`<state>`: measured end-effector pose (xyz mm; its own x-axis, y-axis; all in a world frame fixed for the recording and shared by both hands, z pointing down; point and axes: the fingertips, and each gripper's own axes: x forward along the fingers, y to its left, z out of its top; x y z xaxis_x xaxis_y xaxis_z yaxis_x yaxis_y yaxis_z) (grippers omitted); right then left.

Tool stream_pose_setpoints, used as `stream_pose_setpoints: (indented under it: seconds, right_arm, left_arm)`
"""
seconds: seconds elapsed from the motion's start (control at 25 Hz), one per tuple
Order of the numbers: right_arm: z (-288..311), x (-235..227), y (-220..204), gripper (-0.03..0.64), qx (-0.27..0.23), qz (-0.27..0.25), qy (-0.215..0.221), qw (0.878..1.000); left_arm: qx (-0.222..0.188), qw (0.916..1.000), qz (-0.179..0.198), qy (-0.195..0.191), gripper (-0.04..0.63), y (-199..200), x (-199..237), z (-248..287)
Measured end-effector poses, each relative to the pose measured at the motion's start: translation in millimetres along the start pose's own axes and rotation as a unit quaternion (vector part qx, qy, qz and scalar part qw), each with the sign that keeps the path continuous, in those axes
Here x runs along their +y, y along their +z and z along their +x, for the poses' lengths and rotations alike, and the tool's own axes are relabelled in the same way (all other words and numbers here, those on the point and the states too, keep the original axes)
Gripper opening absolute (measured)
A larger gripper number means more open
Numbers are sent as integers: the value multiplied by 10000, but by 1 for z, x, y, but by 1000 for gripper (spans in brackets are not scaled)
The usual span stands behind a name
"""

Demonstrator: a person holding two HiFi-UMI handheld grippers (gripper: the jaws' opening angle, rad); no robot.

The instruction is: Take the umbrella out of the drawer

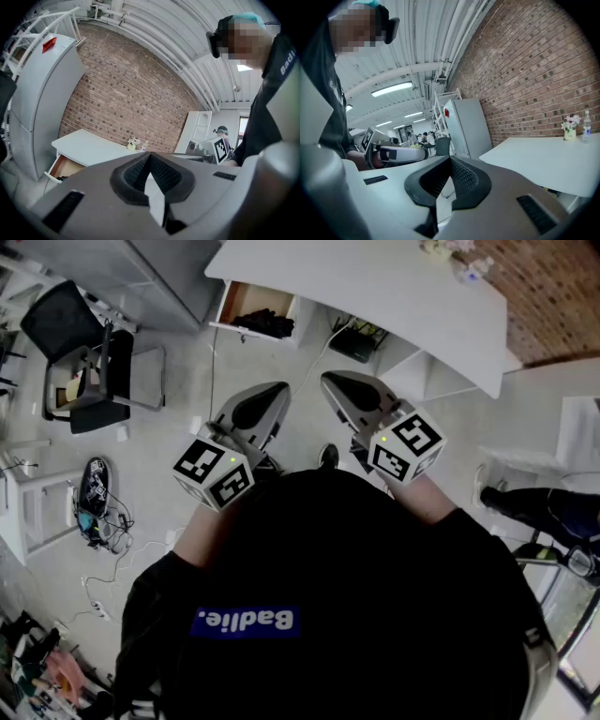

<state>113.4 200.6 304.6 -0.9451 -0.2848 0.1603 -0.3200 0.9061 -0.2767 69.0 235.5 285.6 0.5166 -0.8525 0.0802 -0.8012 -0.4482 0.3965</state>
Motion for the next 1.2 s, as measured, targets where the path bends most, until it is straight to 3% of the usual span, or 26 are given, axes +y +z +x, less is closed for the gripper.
stream_pose_setpoints:
  seconds: [0.64, 1.2]
  right_arm:
    - [-13, -16, -1, 29, 72, 69, 106, 9999]
    - [-35, -82, 10, 29, 161, 38, 382, 9991]
  left_arm:
    - [72, 9998, -14, 191, 2, -6, -7, 14]
    - [103, 9975, 115, 690, 2, 0, -14, 66]
